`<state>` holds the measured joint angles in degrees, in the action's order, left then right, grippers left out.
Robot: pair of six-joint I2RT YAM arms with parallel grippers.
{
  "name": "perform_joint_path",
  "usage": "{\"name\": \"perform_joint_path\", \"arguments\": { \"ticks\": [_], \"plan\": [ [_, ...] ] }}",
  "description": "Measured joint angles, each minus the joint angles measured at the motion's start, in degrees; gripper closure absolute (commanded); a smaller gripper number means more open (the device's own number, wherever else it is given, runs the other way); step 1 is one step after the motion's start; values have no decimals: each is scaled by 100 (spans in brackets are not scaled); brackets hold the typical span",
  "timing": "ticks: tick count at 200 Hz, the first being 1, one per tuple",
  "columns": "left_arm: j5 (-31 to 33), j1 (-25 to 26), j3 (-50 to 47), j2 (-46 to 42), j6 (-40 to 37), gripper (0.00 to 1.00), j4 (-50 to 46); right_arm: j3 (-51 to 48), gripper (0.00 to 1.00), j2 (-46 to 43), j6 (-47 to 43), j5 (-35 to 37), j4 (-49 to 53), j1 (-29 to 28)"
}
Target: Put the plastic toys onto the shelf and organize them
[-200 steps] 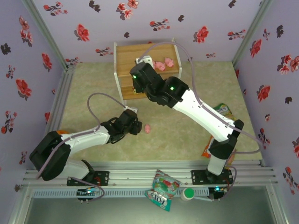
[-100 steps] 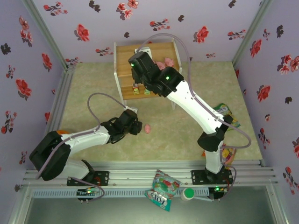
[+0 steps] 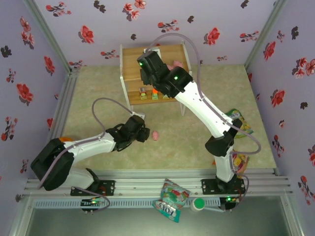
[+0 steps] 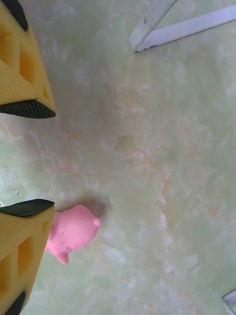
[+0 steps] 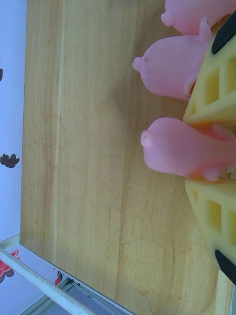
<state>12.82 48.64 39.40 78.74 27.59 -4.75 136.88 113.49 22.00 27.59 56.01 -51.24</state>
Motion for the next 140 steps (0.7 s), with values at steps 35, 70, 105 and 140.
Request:
{"name": "perform_joint_path", "arguments": {
  "ticks": [35, 70, 105, 140],
  "plan": [
    [0, 0, 0, -2, -22, 48, 0, 170, 66, 111, -44, -63, 11, 9],
    [0, 0, 0, -26, -63, 48, -2, 227, 64, 155, -63, -85, 22, 37],
    [0, 0, 0, -37, -81, 48, -2, 232, 58, 160, -66, -85, 57, 37],
    [0, 0, 0, -37, -81, 48, -2, 236, 57, 160, -70, -103, 101, 37]
  ]
}}
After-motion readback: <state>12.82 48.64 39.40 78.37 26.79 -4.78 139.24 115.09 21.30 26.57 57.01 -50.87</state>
